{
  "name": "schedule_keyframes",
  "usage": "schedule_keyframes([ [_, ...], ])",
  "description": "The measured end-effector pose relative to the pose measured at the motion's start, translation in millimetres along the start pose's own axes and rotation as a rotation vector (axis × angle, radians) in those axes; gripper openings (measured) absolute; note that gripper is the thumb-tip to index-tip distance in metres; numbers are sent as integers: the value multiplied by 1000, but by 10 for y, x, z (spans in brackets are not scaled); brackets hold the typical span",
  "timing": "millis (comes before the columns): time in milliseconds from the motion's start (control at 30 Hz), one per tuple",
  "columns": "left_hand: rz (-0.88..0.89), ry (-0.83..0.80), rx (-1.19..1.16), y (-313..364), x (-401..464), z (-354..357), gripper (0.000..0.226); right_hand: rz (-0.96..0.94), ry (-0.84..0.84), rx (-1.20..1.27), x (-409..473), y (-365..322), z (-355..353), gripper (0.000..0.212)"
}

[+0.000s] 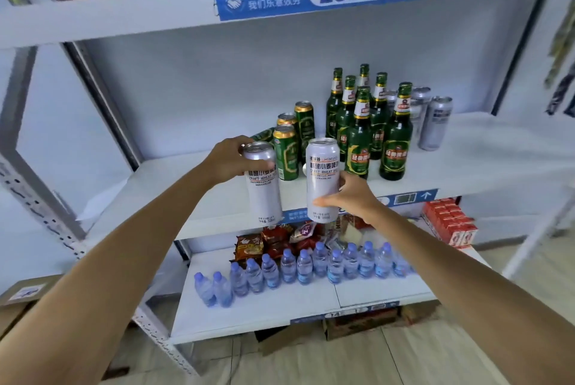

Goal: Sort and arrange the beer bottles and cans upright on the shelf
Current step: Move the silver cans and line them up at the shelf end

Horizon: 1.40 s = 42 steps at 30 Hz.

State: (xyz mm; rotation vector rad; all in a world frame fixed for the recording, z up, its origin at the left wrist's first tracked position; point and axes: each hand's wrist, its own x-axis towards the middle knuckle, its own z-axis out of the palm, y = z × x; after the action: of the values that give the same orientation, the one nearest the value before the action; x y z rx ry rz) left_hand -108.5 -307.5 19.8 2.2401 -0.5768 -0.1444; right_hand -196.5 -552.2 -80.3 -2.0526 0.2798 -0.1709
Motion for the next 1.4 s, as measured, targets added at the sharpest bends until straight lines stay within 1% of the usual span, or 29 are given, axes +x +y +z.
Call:
schedule_keyframes([
  [133,55,-56,0,478,64,588,47,6,47,-27,-191,332,-631,71],
  [267,81,-92,39,1061,282,1260,56,43,84,-69,-177,730,-1376,72],
  [400,76,-125,24,1574,592,1828,65,51,109,-117,-73,1116,-2109,70],
  [533,55,-128,-14,1965,885,2286,58,73,114,-146,79,1425,-2718,65],
  [667,11,-176,-25,2233,1232,2667,53,96,139,-159,322,1669,-3164,63],
  [767,5,-197,30,2327,1504,2891,57,106,143,-154,559,1796,-3353,63],
  [867,15,-199,49,2377,1784,3101,53,107,164,-134,817,1896,-3442,64],
  [933,19,-192,54,2410,1960,3219,59,111,186,-127,979,1950,-3458,64],
  [1100,-3,-190,98,2360,2301,3442,74,131,164,-132,1298,2064,-3431,63],
  [1233,-9,-228,110,2312,2446,3519,68,121,140,-178,1475,2137,-3380,63],
  [1400,-18,-262,97,2265,2514,3496,69,125,128,-173,1603,2225,-3326,61],
])
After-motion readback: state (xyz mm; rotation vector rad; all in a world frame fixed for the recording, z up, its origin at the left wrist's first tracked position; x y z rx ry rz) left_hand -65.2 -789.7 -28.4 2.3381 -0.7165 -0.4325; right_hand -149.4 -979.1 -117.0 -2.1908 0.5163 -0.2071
